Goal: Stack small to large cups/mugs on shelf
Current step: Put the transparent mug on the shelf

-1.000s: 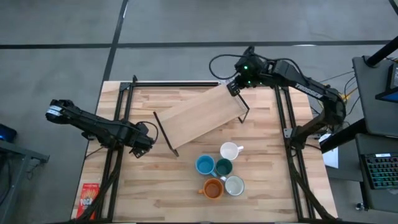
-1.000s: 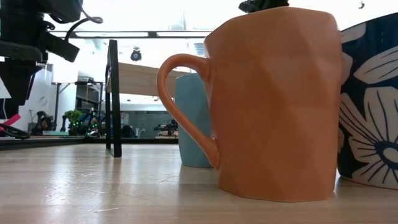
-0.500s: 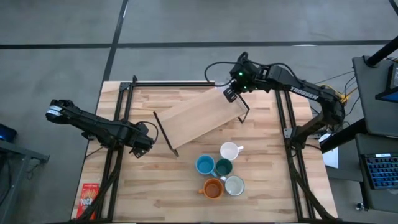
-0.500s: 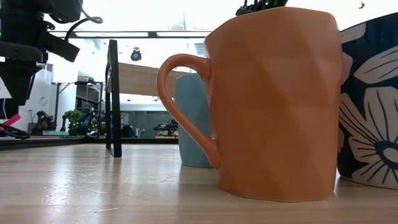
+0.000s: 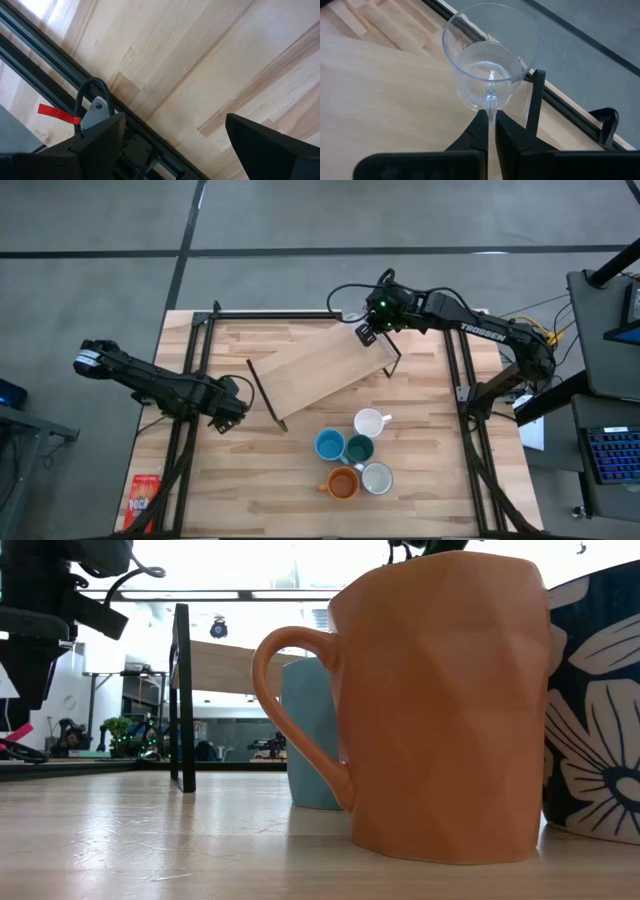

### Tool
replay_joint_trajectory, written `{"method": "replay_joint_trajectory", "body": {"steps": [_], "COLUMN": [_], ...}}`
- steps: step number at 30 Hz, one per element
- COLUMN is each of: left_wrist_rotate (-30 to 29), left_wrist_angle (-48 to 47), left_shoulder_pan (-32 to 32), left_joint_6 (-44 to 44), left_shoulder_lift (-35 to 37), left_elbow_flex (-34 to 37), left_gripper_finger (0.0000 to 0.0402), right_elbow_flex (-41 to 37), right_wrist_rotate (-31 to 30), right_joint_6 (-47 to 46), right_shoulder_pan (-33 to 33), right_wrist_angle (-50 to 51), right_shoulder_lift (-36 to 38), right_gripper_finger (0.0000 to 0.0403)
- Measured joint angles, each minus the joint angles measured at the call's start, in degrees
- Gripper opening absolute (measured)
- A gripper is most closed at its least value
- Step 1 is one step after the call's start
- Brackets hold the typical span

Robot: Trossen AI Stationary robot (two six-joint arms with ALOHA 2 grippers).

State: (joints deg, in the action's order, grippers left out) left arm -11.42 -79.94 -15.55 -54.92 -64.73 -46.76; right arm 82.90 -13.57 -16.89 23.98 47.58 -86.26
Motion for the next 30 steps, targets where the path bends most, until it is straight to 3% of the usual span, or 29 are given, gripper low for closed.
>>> {"method": "replay_joint_trajectory", "body": {"steps": [6, 16, 30], "left_wrist_rotate": [-0.17, -0.22, -0.25], "left_wrist_angle": [0.0, -0.04, -0.04], "left_shoulder_pan": [-0.04, -0.42, -0.39], "left_joint_6": [-0.13, -0.2, -0.2], "left_shoulder_lift": [0.0, -0.02, -0.02], "left_elbow_flex": [0.02, 0.02, 0.02], "left_gripper_finger": [0.0331, 0.0331, 0.0331], "right_elbow_flex": [-4.38, -11.58, -12.86], "right_wrist_rotate": [-2.86, -2.28, 1.65], "right_joint_6": [-0.98, -1.03, -0.65], "right_shoulder_pan": [0.68, 3.19, 3.55], "right_wrist_angle": [-6.2, -10.8, -10.15], "right_shoulder_lift": [0.92, 6.46, 9.76], "right_gripper_finger": [0.0009, 0.0009, 0.0009]}}
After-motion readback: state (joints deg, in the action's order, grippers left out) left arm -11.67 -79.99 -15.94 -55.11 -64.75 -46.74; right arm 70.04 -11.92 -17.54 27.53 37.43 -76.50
